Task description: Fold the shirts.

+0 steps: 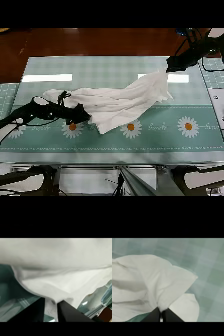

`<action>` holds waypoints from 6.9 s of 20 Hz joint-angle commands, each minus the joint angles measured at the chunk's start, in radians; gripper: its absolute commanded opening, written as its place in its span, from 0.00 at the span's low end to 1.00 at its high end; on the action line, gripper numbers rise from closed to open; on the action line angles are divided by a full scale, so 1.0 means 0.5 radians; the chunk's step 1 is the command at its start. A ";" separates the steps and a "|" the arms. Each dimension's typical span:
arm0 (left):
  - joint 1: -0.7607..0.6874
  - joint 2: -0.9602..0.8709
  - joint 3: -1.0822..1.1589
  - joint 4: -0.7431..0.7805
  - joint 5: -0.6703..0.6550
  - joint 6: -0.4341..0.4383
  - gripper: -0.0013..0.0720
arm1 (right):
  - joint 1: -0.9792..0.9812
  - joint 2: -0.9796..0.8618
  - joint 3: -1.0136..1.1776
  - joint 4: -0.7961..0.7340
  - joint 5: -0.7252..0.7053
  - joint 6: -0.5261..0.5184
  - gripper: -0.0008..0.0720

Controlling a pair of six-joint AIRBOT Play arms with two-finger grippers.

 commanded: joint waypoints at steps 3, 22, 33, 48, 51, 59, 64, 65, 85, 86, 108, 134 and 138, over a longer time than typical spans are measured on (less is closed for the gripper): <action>-0.002 0.002 0.026 -0.154 -0.125 0.119 0.58 | 0.002 0.001 -0.001 -0.001 0.000 0.002 0.05; 0.237 0.761 0.656 -0.294 -0.531 0.264 0.05 | 0.002 0.282 0.068 0.002 -0.038 0.002 0.05; 0.982 1.263 2.741 -0.285 -0.411 -0.014 0.05 | 0.002 1.527 0.517 -0.143 -1.164 0.314 0.05; 0.988 1.389 2.387 0.098 -1.637 -0.595 0.05 | 0.003 1.277 0.516 -0.708 0.158 0.121 0.05; 0.988 1.382 1.872 0.297 -1.479 -0.425 0.05 | 0.003 0.792 0.516 -0.509 0.127 0.107 0.05; 0.912 0.922 0.475 0.295 -0.229 -0.043 0.05 | 0.005 -0.172 0.514 -0.059 -0.262 0.193 0.05; 0.821 0.308 0.465 -0.121 0.176 0.240 0.05 | 0.005 -0.452 0.514 0.050 -0.529 0.265 0.05; 0.810 0.226 0.465 -0.246 0.219 0.315 0.05 | 0.004 -0.487 0.514 0.079 -0.532 0.310 0.05; 1.495 0.547 -0.054 0.719 -1.025 0.104 0.85 | -0.694 0.035 -0.085 0.185 0.448 0.011 0.65; 1.494 0.548 -0.123 0.717 -0.974 0.132 0.85 | -0.716 0.049 -0.166 0.226 0.401 -0.010 0.67; 0.876 0.180 -0.360 0.313 -0.302 0.176 0.05 | -0.861 0.068 -0.287 0.236 0.263 -0.077 0.67; 0.876 0.202 -0.240 0.024 -0.579 0.665 0.05 | -0.537 0.239 -1.495 0.797 -0.669 -0.238 0.05; 0.875 0.519 0.253 -0.188 -0.852 0.797 0.05 | -0.660 0.707 -1.156 1.067 -0.582 -0.446 0.05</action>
